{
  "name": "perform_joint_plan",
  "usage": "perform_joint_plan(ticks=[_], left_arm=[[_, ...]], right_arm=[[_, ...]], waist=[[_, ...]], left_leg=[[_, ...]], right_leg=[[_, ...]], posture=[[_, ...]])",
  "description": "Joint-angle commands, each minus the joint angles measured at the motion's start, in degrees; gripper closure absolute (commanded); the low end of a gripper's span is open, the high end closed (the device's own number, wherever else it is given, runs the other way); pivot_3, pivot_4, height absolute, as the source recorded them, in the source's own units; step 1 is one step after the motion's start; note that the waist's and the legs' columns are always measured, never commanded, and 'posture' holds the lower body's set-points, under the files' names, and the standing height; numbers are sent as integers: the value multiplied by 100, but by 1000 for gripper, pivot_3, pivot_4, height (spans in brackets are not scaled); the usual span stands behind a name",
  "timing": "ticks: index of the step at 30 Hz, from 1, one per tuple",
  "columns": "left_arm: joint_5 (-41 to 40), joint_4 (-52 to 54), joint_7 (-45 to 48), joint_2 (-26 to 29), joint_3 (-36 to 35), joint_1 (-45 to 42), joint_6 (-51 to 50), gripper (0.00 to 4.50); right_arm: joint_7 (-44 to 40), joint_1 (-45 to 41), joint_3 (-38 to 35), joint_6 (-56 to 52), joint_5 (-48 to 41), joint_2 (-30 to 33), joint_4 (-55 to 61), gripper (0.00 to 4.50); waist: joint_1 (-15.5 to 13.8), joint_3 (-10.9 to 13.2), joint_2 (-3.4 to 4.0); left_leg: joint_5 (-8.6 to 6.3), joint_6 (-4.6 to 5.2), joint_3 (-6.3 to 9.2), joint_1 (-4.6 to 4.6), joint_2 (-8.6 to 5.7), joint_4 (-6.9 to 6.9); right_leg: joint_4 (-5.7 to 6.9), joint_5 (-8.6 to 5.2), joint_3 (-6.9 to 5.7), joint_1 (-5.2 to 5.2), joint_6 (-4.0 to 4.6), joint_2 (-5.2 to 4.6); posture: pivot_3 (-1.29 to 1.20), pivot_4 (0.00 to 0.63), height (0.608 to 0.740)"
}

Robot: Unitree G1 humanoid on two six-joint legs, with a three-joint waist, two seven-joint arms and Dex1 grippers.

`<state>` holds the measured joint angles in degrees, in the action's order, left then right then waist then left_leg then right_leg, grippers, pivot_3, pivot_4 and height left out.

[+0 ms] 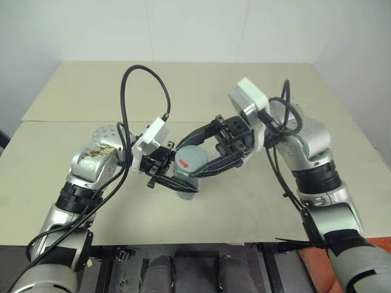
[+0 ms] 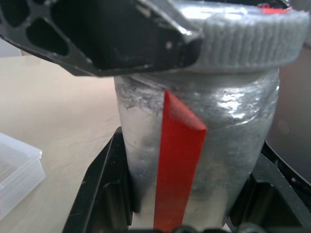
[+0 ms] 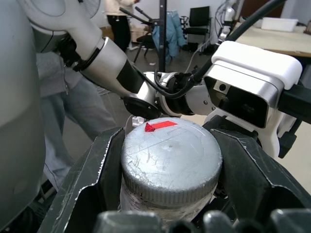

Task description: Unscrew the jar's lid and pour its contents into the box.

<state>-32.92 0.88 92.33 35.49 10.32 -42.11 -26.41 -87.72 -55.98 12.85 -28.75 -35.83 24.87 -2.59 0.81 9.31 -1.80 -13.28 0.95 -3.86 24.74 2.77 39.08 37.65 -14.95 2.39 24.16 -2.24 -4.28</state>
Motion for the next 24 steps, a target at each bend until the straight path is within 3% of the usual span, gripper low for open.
perform_joint_plan(ticks=[1, 5, 6, 15, 18, 22, 24], left_arm=[[-206, -8, 13, -25, -257, -135, 16, 2498], [-106, -11, -143, 23, -327, -48, 89, 2498], [1, 2, -306, 33, -360, -8, 156, 2498], [-10, 338, -1163, 521, -1092, 775, -6, 2498], [174, 393, -1892, 383, -1169, 904, -79, 2498], [320, 465, -2660, 58, -1173, 952, -49, 2498], [388, 422, -2893, -82, -1138, 907, -19, 2498]], right_arm=[[-192, -71, 125, 290, 173, -108, 59, 1382], [147, 14, -30, 204, 244, -97, 109, 154], [435, 92, -135, 176, 304, -88, 162, 37], [1938, 995, -1147, -281, 154, 560, 1057, 37], [2678, 1154, -1255, -567, 239, 530, 1476, 37], [4332, 853, -1196, -1694, 359, 168, 2107, 37], [4672, 769, -1238, -2106, 165, 47, 2365, 37]], waist=[[-3, 0, 0], [-4, 0, 1], [-4, 0, 1], [-13, 1, 1], [-7, 1, 1], [3, 1, 1], [-4, 1, 1]], left_leg=[[1, -1, -1, 0, 0, 1], [0, -1, 2, 1, 0, 2], [0, -1, 4, 1, 0, 2], [1, -1, 7, 1, 0, 1], [1, -1, 15, -1, 0, 2], [3, -4, 15, -6, 0, 3], [4, -7, 17, -6, 0, 3]], right_leg=[[1, 0, 0, 0, 0, 0], [5, 0, 0, 1, 0, -1], [7, 0, 0, 1, 0, -2], [6, 0, 0, 2, 0, -5], [5, 0, 1, 1, 0, -5], [5, 0, 5, 2, 0, -4], [6, 0, 6, 3, 0, -4]], posture=[[0, 150, 740], [0, 150, 740], [0, 150, 740], [0, 150, 740], [0, 150, 740], [0, 150, 740], [0, 150, 740]])
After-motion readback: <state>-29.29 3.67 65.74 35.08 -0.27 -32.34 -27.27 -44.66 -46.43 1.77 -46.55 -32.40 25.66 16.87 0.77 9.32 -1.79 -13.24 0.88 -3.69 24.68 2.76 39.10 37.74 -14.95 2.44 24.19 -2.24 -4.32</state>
